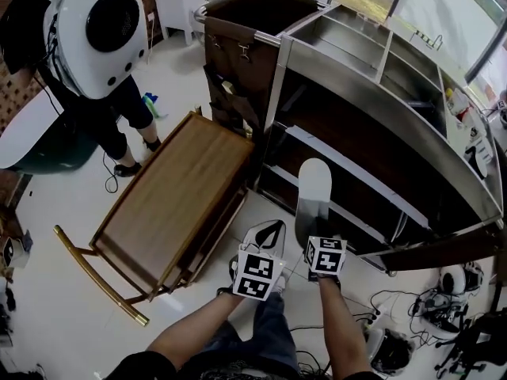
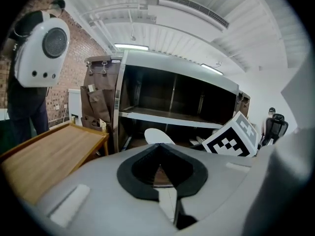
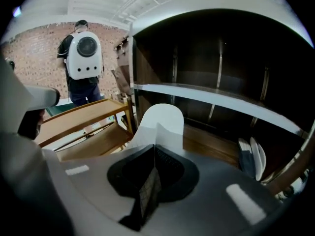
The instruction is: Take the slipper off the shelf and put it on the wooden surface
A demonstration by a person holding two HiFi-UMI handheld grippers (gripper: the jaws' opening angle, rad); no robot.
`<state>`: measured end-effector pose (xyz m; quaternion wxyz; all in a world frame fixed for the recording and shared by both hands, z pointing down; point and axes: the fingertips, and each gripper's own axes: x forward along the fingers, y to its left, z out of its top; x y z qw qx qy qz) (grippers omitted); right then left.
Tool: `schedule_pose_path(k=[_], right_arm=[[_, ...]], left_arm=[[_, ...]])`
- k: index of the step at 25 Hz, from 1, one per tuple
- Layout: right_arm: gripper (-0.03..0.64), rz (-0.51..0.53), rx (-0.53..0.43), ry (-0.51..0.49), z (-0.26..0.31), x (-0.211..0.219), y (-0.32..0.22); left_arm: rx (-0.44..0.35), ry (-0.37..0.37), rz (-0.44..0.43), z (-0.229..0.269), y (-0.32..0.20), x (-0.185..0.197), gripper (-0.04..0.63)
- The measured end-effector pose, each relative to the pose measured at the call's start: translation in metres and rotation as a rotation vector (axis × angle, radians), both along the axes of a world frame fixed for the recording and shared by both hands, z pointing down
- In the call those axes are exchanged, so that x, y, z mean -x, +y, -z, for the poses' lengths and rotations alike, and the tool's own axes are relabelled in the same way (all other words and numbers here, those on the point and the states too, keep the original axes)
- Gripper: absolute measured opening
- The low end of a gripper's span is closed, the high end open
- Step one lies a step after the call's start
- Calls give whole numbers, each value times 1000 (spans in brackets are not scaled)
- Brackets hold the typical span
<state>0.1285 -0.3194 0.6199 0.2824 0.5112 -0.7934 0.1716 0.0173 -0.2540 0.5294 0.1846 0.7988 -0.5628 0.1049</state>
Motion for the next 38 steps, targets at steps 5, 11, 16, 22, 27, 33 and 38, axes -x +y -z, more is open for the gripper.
schedule_pose_path(k=[5, 11, 16, 22, 27, 33, 38], right_arm=[[11, 60, -27, -12, 30, 25, 15], [11, 174, -57, -24, 55, 68, 35], [11, 302, -72, -51, 66, 109, 46], [11, 471, -64, -92, 69, 160, 62], [11, 620, -64, -127, 70, 211, 78], [11, 779, -44, -139, 72, 255, 115], [11, 899, -36, -131, 68, 287, 149]], left_arm=[[-13, 40, 80, 15, 12, 24, 5], [-24, 43, 198, 27, 30, 60, 5], [-32, 37, 311, 31, 41, 89, 5], [-15, 29, 463, 27, 65, 124, 5], [-23, 15, 600, 28, 88, 159, 5], [-10, -1, 767, 30, 127, 190, 5], [-1, -4, 876, 26, 159, 213, 5]])
